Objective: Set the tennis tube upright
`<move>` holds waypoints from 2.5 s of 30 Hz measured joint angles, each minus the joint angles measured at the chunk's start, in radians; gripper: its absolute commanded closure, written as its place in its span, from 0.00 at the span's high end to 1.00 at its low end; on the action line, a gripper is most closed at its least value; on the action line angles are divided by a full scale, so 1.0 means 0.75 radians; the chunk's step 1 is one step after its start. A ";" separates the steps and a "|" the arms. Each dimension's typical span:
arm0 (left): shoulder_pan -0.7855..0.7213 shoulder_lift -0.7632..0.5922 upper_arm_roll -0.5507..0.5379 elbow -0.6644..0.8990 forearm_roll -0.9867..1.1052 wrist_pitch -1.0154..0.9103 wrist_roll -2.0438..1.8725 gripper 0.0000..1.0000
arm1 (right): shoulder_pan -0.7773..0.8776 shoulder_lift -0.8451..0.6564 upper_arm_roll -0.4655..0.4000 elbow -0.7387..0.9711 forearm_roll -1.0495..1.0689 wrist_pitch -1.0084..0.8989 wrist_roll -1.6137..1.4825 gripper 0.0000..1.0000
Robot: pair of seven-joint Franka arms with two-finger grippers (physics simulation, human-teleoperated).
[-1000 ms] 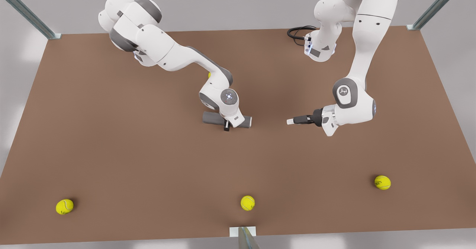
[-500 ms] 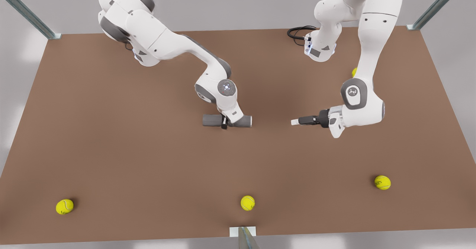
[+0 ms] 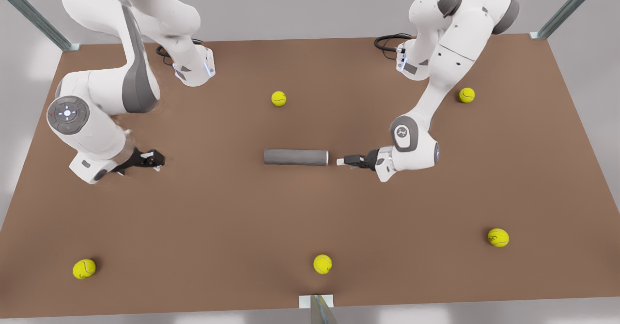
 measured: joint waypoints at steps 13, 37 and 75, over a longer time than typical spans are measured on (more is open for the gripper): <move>0.020 0.110 -0.084 -0.045 -0.154 0.051 0.320 1.00 | -0.017 0.025 -0.168 0.043 0.102 -0.130 -0.252 1.00; -0.096 0.219 -0.097 0.031 -0.354 0.087 0.326 0.99 | -0.031 0.074 -0.166 0.134 0.130 -0.139 -0.251 1.00; 0.013 0.175 -0.230 0.047 -0.489 0.090 0.315 0.21 | -0.019 0.084 -0.163 0.142 0.130 -0.128 -0.243 1.00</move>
